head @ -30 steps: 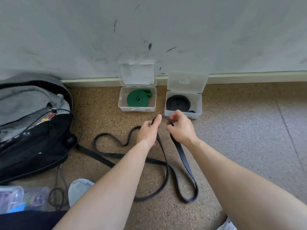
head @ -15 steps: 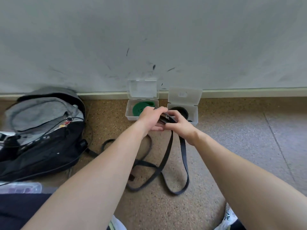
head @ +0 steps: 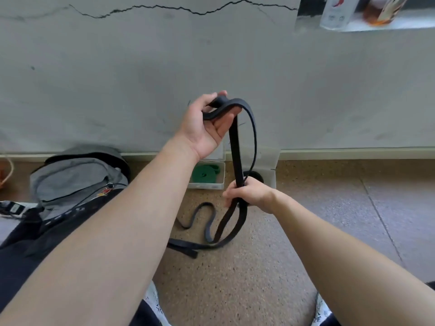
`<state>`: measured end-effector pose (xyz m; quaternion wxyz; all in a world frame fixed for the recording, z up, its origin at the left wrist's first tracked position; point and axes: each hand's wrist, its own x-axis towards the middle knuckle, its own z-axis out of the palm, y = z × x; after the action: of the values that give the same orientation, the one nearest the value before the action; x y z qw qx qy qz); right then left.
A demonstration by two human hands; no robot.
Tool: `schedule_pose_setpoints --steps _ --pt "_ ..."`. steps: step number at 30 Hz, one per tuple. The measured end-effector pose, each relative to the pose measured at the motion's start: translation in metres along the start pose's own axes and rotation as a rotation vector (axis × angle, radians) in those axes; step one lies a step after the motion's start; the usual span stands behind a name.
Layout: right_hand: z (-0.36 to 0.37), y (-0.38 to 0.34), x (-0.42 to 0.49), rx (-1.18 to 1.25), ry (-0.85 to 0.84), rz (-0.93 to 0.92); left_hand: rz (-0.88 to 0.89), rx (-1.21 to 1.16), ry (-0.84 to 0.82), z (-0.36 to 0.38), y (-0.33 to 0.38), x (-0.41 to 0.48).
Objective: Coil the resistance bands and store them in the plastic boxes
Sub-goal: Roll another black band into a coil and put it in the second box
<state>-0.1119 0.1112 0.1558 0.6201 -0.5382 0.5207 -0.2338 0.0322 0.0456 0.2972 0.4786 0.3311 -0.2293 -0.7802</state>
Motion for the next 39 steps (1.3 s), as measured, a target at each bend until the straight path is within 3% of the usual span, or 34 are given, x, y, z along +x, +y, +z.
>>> schedule_pose_setpoints --steps 7,12,21,25,32,35,39 --pt "-0.019 -0.062 -0.017 0.129 0.529 -0.162 0.071 0.475 0.087 0.000 0.037 -0.012" --pt "-0.055 -0.127 -0.028 0.211 0.841 -0.304 0.154 0.516 0.179 -0.005 0.063 -0.020" --pt "-0.082 -0.230 -0.067 -0.051 0.971 -0.470 0.295 0.502 0.283 0.018 0.088 -0.036" --pt "-0.085 -0.269 -0.085 -0.344 1.054 -0.565 0.396 0.571 0.357 0.042 0.095 -0.042" --pt "-0.107 -0.278 -0.121 -0.841 1.221 -0.511 0.738 0.699 0.515 0.062 0.114 -0.055" --pt "-0.117 -0.268 -0.130 -0.927 1.268 -0.469 0.729 0.662 0.471 0.068 0.112 -0.056" --pt "-0.133 -0.268 -0.140 -0.846 1.385 -0.402 0.572 0.659 0.344 0.085 0.093 -0.052"
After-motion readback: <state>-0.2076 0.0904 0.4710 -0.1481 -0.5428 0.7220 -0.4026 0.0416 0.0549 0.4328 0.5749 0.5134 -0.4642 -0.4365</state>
